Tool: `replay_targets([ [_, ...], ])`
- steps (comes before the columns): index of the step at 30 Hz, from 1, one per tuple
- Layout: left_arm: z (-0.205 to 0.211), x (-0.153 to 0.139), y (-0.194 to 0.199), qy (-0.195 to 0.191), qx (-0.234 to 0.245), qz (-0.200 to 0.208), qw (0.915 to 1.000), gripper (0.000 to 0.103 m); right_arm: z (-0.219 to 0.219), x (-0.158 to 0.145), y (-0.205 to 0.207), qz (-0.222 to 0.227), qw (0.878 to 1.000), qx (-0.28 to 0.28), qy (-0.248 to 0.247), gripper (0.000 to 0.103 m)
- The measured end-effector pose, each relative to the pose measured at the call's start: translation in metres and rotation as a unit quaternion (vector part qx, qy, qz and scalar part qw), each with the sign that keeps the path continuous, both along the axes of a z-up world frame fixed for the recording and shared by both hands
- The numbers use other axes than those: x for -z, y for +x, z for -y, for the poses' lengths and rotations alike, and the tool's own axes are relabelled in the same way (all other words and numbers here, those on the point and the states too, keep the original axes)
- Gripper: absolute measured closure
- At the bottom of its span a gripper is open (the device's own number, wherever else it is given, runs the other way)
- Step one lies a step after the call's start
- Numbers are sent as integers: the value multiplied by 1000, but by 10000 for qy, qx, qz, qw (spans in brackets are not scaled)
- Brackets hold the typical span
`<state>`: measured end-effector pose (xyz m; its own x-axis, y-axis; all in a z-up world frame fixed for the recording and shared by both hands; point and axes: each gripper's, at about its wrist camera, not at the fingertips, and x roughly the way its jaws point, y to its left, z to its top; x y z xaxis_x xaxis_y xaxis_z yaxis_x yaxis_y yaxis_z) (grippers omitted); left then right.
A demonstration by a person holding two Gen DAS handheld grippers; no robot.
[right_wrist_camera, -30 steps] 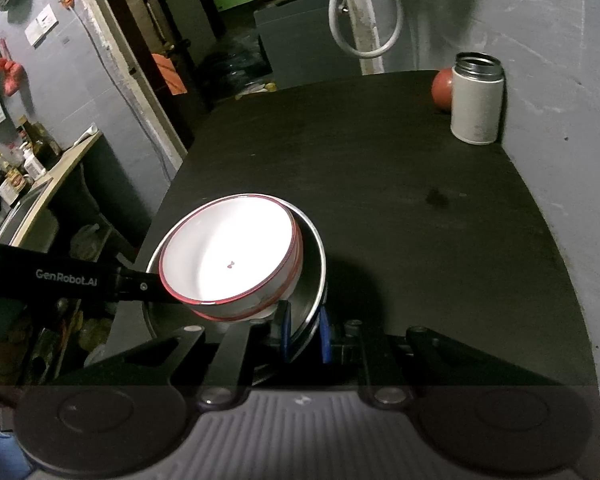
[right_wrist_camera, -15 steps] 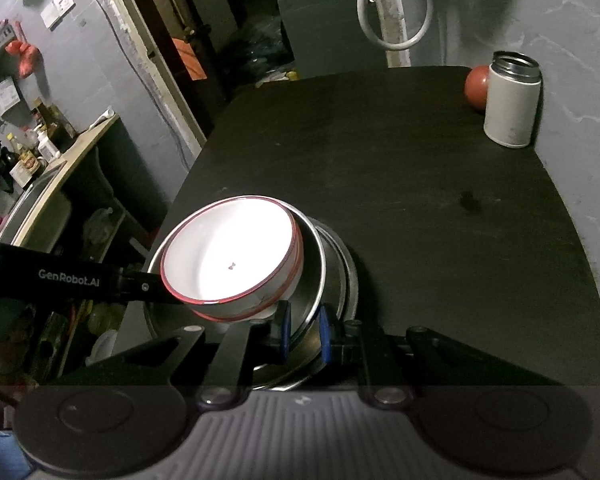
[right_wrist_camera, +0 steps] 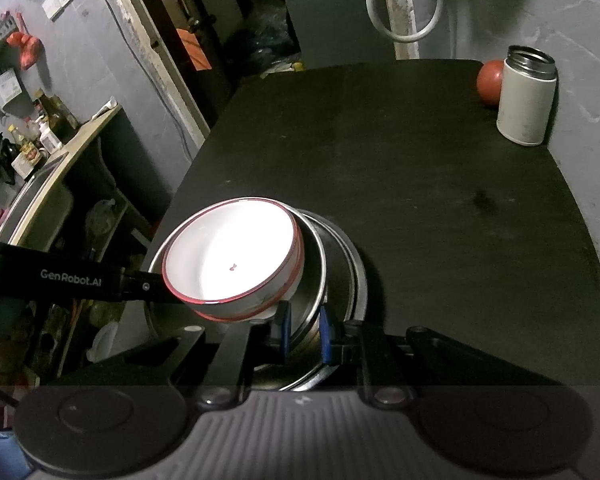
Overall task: Organize plates and bowls
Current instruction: 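Lower the bowl stack onto the steel plate stack with both tools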
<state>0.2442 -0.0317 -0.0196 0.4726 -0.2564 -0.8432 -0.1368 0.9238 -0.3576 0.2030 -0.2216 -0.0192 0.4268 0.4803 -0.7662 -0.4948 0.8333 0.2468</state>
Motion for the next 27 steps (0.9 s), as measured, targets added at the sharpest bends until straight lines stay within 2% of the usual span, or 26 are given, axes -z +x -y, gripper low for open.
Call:
replay_targets([
  [27,1,5,4,84,-70,-57,9999,85,-9,-1,3,-14,10000,-56,-38,86],
])
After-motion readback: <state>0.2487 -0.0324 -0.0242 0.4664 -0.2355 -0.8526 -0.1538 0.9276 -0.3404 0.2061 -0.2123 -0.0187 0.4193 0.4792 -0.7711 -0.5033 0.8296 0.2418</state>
